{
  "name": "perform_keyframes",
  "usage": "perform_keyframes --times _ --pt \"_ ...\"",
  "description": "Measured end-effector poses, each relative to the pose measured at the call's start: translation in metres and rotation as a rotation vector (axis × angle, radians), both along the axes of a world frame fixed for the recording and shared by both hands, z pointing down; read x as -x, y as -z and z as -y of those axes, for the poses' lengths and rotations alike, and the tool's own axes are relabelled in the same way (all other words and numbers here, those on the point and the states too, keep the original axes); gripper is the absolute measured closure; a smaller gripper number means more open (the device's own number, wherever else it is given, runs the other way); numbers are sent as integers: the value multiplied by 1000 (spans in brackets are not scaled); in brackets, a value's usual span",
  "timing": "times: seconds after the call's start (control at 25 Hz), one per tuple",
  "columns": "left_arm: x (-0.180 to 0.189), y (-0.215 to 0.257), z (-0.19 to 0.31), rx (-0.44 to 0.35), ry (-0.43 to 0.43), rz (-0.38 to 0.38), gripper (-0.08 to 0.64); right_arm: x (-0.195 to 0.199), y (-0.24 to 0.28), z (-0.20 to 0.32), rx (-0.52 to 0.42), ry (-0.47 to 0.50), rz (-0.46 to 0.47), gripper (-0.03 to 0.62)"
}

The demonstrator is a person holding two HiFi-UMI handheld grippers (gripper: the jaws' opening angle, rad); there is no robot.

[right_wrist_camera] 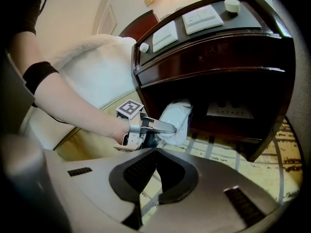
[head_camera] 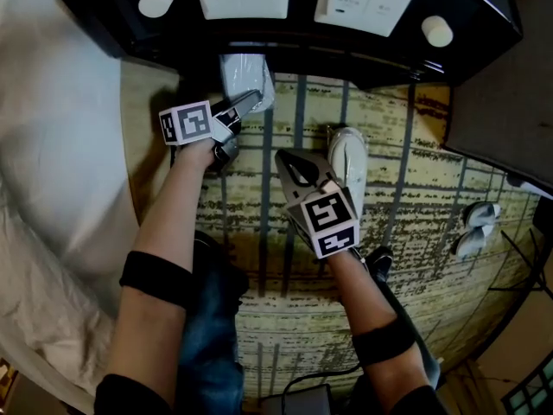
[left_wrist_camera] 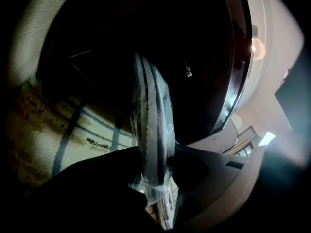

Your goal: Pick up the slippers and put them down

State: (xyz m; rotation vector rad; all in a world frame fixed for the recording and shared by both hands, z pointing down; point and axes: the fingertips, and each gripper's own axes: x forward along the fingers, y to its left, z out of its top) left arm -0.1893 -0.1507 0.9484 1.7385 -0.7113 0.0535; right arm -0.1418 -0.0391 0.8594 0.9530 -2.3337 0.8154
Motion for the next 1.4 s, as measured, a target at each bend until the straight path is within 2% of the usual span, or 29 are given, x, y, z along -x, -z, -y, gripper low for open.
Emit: perform_keyframes --times 0.2,0.4,0.6,0.96,1.16,1.4 --pt "-2 9 -8 -20 11 -28 451 -2 2 -6 8 2 6 592" --pt "-1 25 -36 -11 8 -46 451 -7 11 -23 29 18 3 592" --pt "-7 54 -86 9 2 -64 453 -14 41 -46 49 46 1 592" --pt "-42 96 -179 60 -19 -89 453 -49 96 -73 64 58 -8 592" --pt "-59 89 -219 99 -39 -104 453 -74 92 -79 80 12 -17 592" --pt "-66 45 -249 164 -32 -80 453 -90 61 -90 97 -21 -18 592"
